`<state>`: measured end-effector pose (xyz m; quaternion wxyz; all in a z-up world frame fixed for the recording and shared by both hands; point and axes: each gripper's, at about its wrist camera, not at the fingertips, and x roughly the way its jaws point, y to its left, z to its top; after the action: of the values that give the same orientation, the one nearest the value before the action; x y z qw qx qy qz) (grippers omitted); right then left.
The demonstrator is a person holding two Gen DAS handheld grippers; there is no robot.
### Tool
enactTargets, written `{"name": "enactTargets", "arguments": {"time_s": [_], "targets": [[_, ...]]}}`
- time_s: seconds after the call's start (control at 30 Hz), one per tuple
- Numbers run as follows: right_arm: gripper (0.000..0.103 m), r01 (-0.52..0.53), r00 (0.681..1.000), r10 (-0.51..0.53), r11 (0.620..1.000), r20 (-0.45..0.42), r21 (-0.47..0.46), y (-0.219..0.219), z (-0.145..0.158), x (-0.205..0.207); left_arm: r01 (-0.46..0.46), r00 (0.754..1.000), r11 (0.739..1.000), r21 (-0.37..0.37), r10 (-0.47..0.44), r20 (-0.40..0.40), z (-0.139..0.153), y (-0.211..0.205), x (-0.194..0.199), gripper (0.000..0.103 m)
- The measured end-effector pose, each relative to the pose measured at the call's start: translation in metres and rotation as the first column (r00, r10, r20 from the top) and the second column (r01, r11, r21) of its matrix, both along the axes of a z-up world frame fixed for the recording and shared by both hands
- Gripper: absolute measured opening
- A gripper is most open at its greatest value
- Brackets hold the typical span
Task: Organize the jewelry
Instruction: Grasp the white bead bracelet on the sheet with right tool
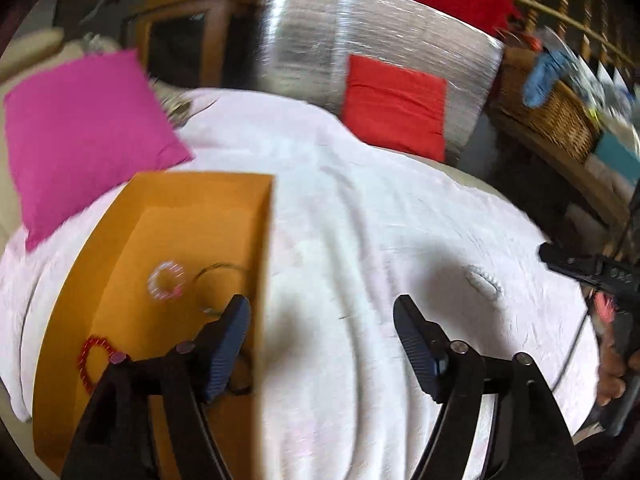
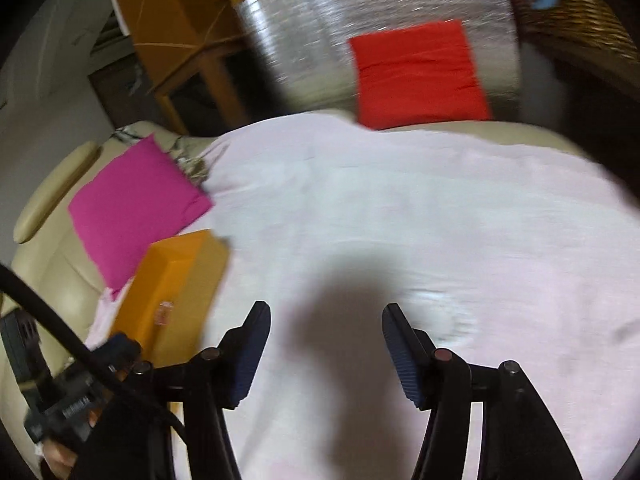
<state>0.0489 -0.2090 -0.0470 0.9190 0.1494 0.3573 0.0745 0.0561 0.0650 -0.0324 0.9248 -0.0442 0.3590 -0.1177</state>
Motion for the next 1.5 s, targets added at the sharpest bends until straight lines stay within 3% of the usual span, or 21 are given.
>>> {"name": "enactTargets", "arguments": {"time_s": [0.23, 0.37, 0.67, 0.87, 1.13, 1.27, 1.5], "targets": [[0.062, 0.098, 0.995, -0.097, 0.994, -0.017, 0.045, -0.057, -0.027, -0.020, 0.040, 0.999, 0.990, 0.132, -0.041, 0.002, -0.009, -0.058, 0.009, 0.077], [0.062, 0.120, 0.990, -0.117, 0.992, -0.082, 0.033, -0.069, -0.047, -0.012, 0.058, 0.998, 0.982, 0.180, -0.058, -0.010, -0.015, -0.086, 0.014, 0.077], [0.058, 0.106, 0.986, -0.100, 0.994, -0.135, 0.039, -0.078, -0.076, 0.017, 0.082, 0.997, 0.953, 0.292, -0.079, -0.022, -0.029, -0.129, 0.021, 0.078], [0.057, 0.122, 0.983, -0.113, 0.991, -0.144, 0.050, -0.082, -0.086, 0.040, 0.091, 0.996, 0.946, 0.312, -0.084, -0.034, -0.034, -0.138, 0.027, 0.078], [0.057, 0.092, 0.982, -0.097, 0.995, -0.162, -0.038, -0.065, -0.098, 0.066, 0.091, 0.996, 0.935, 0.342, -0.079, -0.049, -0.041, -0.145, 0.035, 0.078], [0.051, 0.087, 0.983, -0.105, 0.989, -0.153, -0.119, -0.056, -0.100, 0.070, 0.088, 0.996, 0.931, 0.355, -0.073, -0.057, -0.044, -0.144, 0.036, 0.078], [0.014, 0.077, 0.986, -0.106, 0.973, -0.126, -0.217, -0.047, -0.100, 0.064, 0.083, 0.995, 0.921, 0.380, -0.056, -0.082, -0.051, -0.143, 0.039, 0.078]]}}
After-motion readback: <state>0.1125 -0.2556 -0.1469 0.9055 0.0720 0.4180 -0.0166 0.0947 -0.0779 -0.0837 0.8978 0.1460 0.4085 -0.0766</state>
